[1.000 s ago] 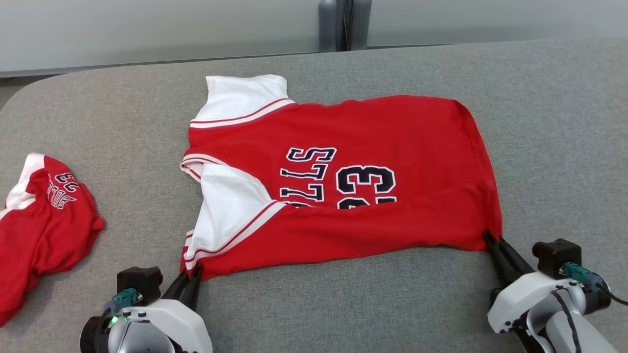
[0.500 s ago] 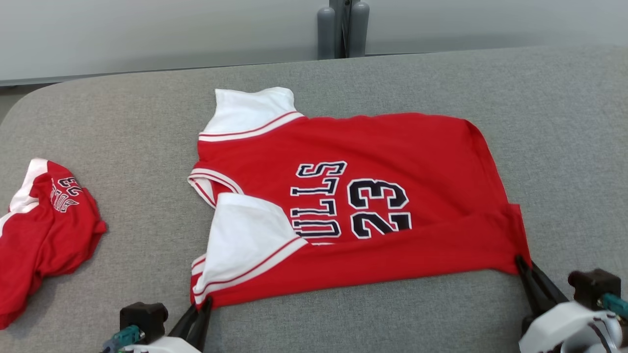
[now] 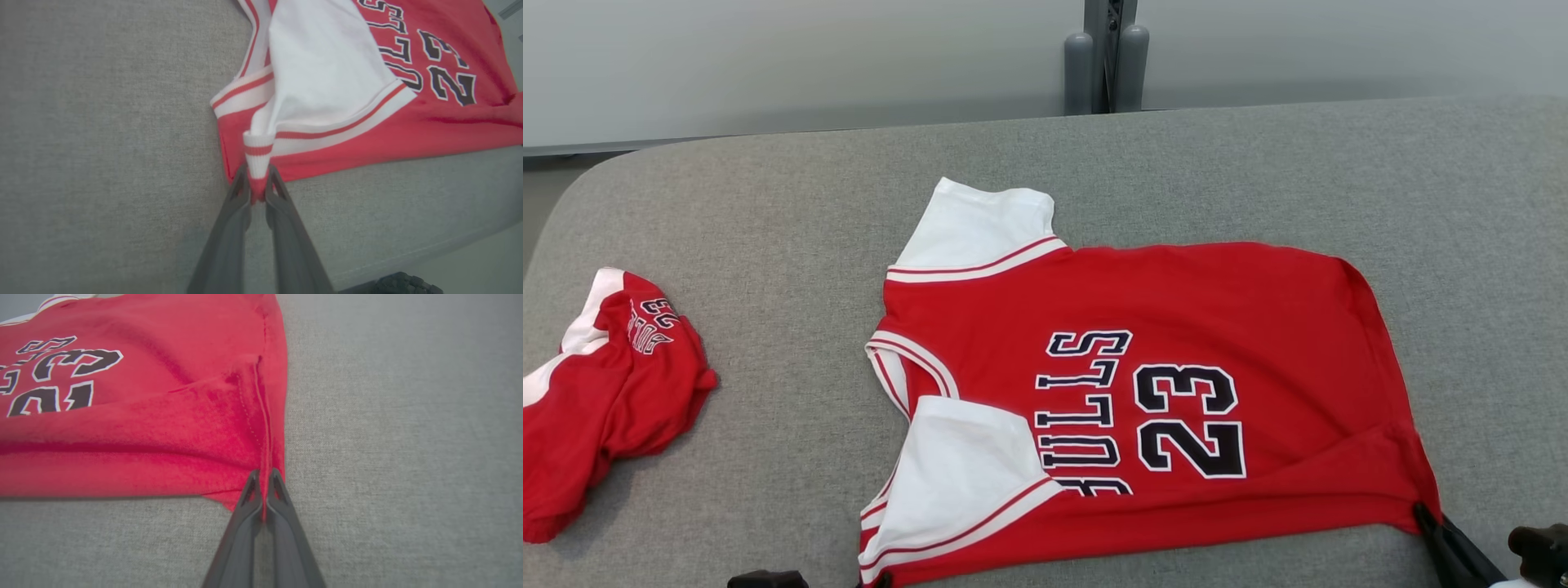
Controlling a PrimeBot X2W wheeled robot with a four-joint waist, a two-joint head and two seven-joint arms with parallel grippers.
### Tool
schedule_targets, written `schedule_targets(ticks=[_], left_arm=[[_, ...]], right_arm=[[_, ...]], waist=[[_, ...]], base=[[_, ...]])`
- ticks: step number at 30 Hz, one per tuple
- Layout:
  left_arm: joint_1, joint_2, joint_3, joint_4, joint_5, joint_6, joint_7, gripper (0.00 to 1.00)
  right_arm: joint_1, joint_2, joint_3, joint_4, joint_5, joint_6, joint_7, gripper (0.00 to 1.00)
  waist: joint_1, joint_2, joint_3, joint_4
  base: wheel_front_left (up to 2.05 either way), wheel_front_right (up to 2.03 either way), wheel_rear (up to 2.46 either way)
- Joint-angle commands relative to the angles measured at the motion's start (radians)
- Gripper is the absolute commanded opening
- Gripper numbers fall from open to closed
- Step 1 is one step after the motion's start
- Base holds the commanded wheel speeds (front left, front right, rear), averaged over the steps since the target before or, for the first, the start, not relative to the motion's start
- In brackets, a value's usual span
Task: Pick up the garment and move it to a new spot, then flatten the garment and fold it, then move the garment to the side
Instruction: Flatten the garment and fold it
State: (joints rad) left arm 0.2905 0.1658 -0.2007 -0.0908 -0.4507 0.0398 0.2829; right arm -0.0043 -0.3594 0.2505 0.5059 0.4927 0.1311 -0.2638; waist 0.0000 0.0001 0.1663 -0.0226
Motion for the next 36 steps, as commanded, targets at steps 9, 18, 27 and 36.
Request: schedule_targets(ticks=[9, 18, 27, 36], left_arm=[[0.012, 0.033, 0.008, 0.028, -0.055, -0.04, 0.036, 0.0], [-0.046, 0.044, 0.031, 0.139, -0.056, -0.076, -0.052, 0.54], [-0.105, 0.048, 0.069, 0.245, -0.04, -0.073, -0.191, 1.0], [-0.21, 0.049, 0.129, 0.258, -0.026, -0.053, -0.349, 1.0]], right_arm=[[0.041, -0.013, -0.022, -0.001, 0.014, -0.001, 0.017, 0.0], [0.044, 0.002, -0.045, 0.004, -0.007, -0.002, 0.013, 0.53], [0.052, -0.002, -0.135, -0.066, -0.035, 0.0, 0.0, 1.0], [0.015, 0.052, -0.176, -0.206, -0.126, 0.0, -0.004, 1.0]], waist=[[0.0, -0.0001, -0.004, 0.013], [0.0, -0.0001, -0.002, 0.013], [0.0, -0.0001, -0.013, 0.001], [0.0, -0.0001, -0.034, -0.01]], base=[[0.0, 0.0, 0.0], [0.0, 0.0, 0.0], [0.0, 0.0, 0.0], [0.0, 0.0, 0.0]])
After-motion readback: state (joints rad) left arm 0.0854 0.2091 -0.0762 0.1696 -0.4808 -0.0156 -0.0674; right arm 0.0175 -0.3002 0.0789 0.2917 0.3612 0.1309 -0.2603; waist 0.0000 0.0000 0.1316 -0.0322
